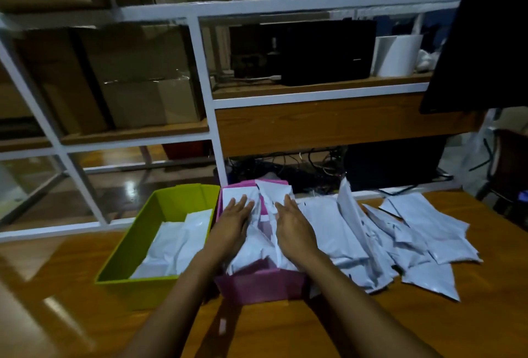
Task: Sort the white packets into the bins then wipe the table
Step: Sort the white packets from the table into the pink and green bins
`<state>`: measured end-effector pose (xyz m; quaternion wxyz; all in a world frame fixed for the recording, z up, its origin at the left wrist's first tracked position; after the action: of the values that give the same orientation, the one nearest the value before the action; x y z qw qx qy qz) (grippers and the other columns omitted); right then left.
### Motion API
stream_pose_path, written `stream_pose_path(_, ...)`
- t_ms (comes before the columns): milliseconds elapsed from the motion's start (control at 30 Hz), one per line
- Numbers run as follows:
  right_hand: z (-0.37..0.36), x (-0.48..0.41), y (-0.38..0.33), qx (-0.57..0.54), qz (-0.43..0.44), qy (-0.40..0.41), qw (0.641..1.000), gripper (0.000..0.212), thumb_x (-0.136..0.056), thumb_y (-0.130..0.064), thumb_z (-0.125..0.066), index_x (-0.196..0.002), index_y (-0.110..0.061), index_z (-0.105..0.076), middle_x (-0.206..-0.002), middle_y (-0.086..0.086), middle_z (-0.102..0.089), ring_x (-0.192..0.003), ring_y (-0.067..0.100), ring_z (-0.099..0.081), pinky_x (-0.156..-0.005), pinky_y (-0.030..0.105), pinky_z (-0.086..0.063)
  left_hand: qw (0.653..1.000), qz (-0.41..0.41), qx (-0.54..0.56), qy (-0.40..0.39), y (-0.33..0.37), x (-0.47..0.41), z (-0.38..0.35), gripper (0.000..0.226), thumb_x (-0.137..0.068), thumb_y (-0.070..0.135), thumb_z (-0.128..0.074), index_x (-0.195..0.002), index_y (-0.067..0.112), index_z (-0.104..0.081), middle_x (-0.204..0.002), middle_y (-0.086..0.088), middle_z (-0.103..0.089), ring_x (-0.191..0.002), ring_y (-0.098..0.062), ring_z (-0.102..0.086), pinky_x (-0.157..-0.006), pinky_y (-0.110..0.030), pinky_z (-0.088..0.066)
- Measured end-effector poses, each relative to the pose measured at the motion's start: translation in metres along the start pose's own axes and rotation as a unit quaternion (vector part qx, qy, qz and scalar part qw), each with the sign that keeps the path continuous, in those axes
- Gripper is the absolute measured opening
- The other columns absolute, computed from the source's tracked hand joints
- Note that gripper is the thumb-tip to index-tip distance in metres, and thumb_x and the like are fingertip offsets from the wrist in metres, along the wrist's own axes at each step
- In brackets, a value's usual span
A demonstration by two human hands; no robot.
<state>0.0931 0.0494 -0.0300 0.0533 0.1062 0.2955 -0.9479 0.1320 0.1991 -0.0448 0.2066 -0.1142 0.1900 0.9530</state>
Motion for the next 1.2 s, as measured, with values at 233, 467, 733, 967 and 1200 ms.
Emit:
stream_pose_path(233, -0.090, -0.059, 0.032, 0.086, -0.031, -0.104, 0.990, 0.037, -0.095, -0.008, -0.043, -0.130, -0.008, -0.053, -0.145, 0.016, -0.045, -0.134, 0.030, -0.039, -0.108, 0.039, -0.034, 0.987, -0.008, -0.078, -0.141, -0.058, -0.051, -0.086, 0.055, -0.091, 0.009, -0.038, -0.145, 0.005, -0.033, -0.155, -0.013, -0.028, -0.140, -0.039, -0.030, -0.112, -0.048, -0.030)
stream_pose_path(467, -0.139, -0.086, 0.057, 0.203, -0.026, -0.268, 0.941, 0.048, -0.096, -0.020, -0.045, -0.141, -0.005, -0.040, -0.153, 0.020, -0.026, -0.142, 0.046, -0.016, -0.116, 0.056, -0.017, 0.833, 0.014, -0.191, -0.519, -0.082, -0.057, -0.143, 0.100, -0.073, 0.059, -0.071, -0.150, 0.016, -0.024, -0.159, -0.015, 0.013, -0.147, -0.033, -0.007, -0.118, -0.045, -0.020)
stream_pose_path(733, -0.169, -0.060, 0.087, 0.266, -0.058, -0.440, 0.856, 0.126, -0.077, -0.033, -0.079, -0.147, -0.017, 0.025, -0.154, 0.012, 0.033, -0.144, 0.038, 0.020, -0.118, 0.057, -0.009, 0.849, 0.070, -0.204, -0.482, -0.104, -0.047, -0.181, 0.133, -0.070, 0.039, -0.081, -0.146, -0.002, 0.021, -0.152, -0.025, 0.028, -0.144, -0.039, 0.017, -0.117, -0.057, -0.002)
stream_pose_path(967, -0.171, -0.059, 0.083, 0.286, -0.065, -0.425, 0.856, 0.125, -0.078, -0.027, -0.078, -0.147, -0.010, 0.024, -0.152, 0.017, 0.034, -0.142, 0.042, 0.021, -0.116, 0.056, -0.006, 0.884, 0.041, -0.229, -0.405, -0.091, -0.040, -0.170, 0.103, -0.090, 0.040, -0.062, -0.145, -0.011, 0.008, -0.152, -0.035, 0.014, -0.143, -0.047, 0.009, -0.116, -0.058, -0.009)
stream_pose_path(1200, -0.141, -0.066, 0.071, 0.211, -0.045, -0.325, 0.921, 0.116, -0.075, -0.036, -0.079, -0.152, -0.016, 0.006, -0.160, 0.012, 0.014, -0.148, 0.033, 0.001, -0.116, 0.047, -0.025, 0.876, 0.033, -0.219, -0.429, -0.077, -0.043, -0.134, 0.122, -0.074, 0.041, -0.078, -0.149, -0.001, 0.008, -0.153, -0.030, 0.019, -0.143, -0.043, 0.016, -0.117, -0.058, -0.004)
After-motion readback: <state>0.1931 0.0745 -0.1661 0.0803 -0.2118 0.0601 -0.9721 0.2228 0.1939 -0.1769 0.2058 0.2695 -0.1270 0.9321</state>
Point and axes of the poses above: each hand's wrist, its own x-axis away from the middle knuckle, its own z-axis out of the back of the hand, y = z × x, the point moved 7 cm from there along -x, towards the middle knuckle
